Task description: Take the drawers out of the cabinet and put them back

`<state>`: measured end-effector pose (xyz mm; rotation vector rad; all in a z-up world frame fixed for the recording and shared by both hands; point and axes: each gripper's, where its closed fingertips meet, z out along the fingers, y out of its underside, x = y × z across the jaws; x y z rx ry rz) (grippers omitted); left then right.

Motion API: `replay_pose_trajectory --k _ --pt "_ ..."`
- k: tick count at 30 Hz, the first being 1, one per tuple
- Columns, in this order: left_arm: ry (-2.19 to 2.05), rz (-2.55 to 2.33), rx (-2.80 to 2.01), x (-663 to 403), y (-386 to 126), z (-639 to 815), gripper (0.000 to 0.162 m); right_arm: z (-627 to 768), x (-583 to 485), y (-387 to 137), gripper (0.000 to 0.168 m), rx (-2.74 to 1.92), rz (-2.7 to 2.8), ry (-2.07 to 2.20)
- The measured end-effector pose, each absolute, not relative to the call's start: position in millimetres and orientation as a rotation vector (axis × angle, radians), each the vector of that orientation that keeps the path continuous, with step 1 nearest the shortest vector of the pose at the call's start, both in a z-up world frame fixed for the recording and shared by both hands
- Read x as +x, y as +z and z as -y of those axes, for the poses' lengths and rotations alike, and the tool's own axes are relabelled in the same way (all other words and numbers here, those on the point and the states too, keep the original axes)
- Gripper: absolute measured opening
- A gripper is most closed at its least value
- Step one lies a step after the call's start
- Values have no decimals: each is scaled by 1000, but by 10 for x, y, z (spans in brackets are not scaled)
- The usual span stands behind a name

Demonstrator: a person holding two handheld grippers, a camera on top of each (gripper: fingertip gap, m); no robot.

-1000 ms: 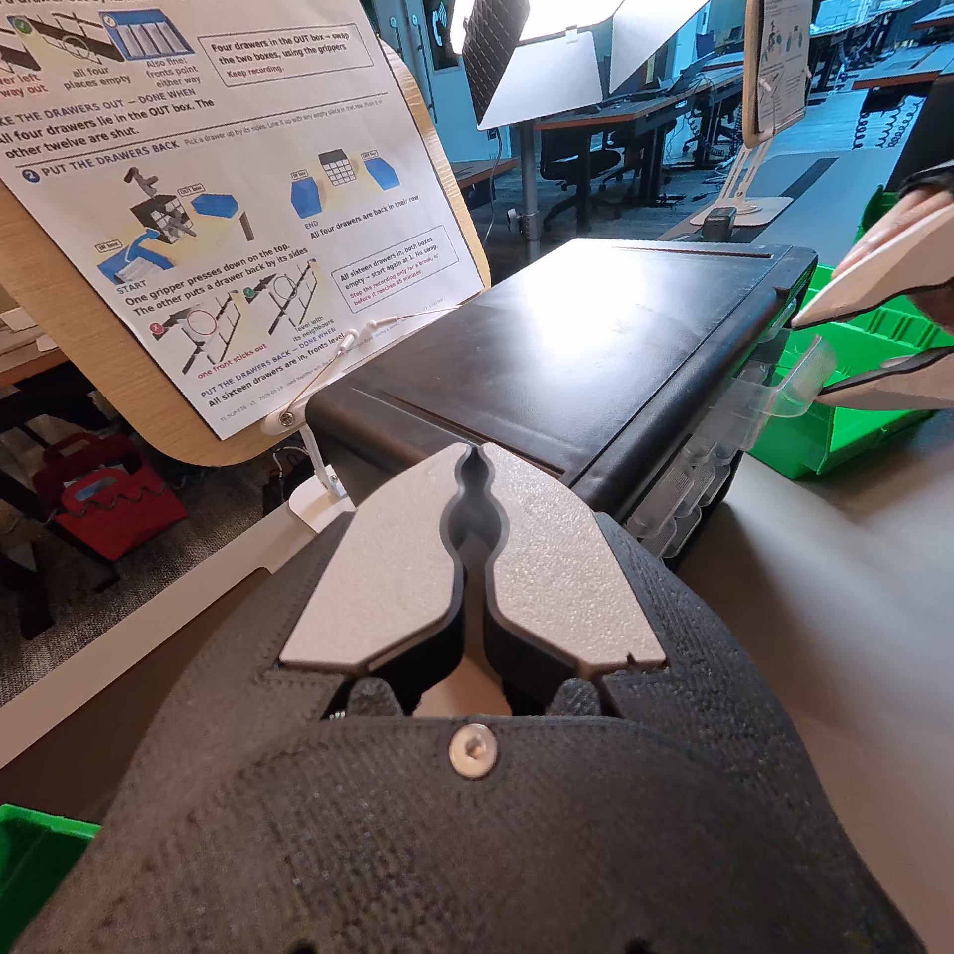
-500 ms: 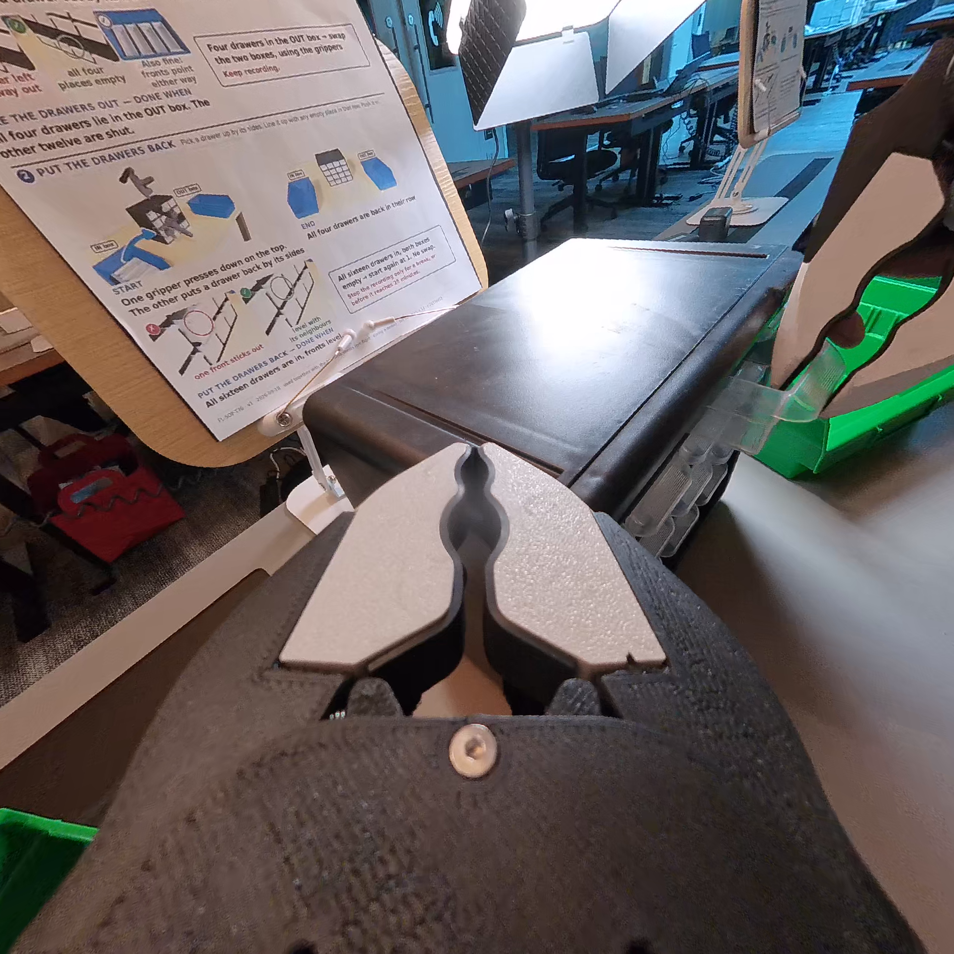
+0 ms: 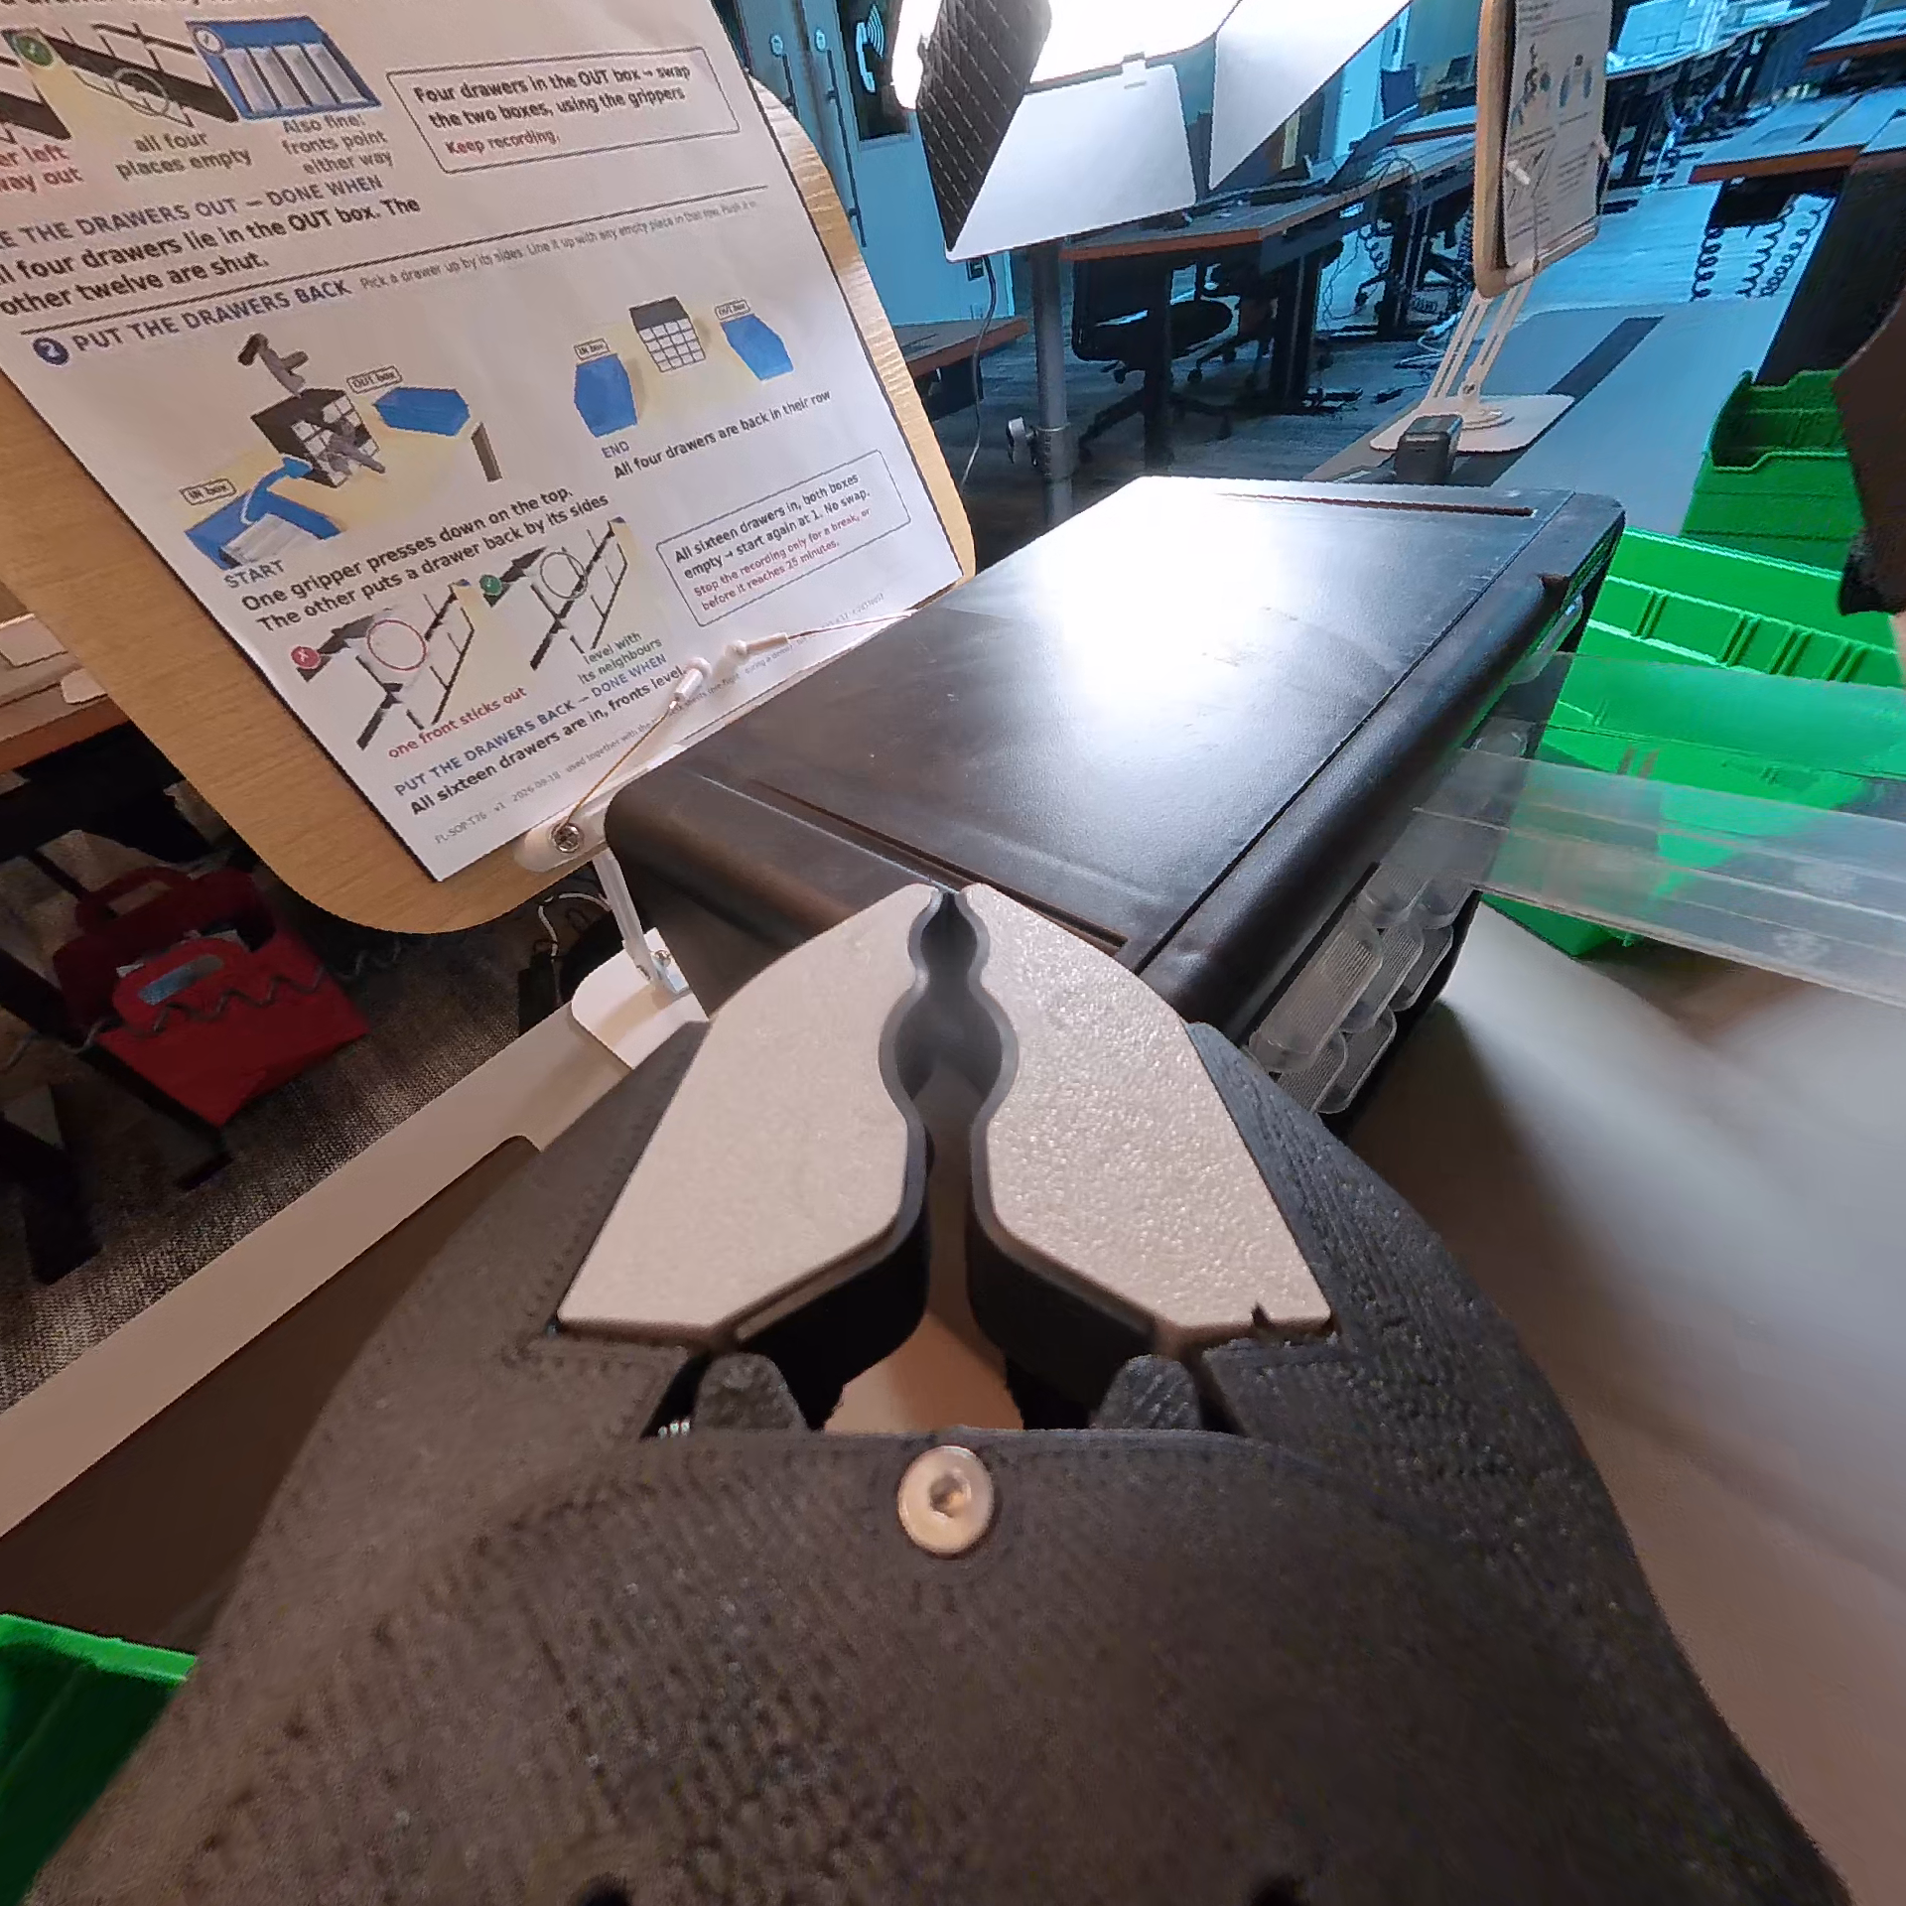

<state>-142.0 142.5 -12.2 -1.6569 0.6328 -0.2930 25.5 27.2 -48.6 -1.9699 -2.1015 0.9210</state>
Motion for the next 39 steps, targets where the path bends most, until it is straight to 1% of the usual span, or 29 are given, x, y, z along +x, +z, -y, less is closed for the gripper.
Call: replay_pose_trajectory --k 9,11,15,19,21,24,28,33,39 --pt "-296 -628 -1656 -1421 -121 -1425 0 399 555 -319 13 -1903 2127 1328" --pt "-296 -627 -1656 -1421 -121 -1426 0 576 632 -169 13 -1842 2083 1487" --pt "-300 -625 -1655 -1421 -122 -1426 0 659 866 95 13 -1762 1919 1590" --pt "-301 -624 -1655 -1421 -122 -1426 0 456 1172 233 13 -1803 1673 1536" --pt "-303 -623 -1655 -1422 -122 -1427 0 207 1312 140 13 -1926 1528 1389" --pt "-303 -623 -1655 -1422 -121 -1427 0 -302 1508 -146 13 -2158 1262 1103" --pt "-299 -621 -1656 -1423 -122 -1425 0 -1005 1663 -524 13 -2383 717 954" --pt "-300 -625 -1655 -1420 -122 -1418 0 -1628 1808 -1002 13 -2430 340 739" --pt "-309 -629 -1654 -1418 -122 -1419 0 -2073 1889 -1473 13 -2436 146 592"
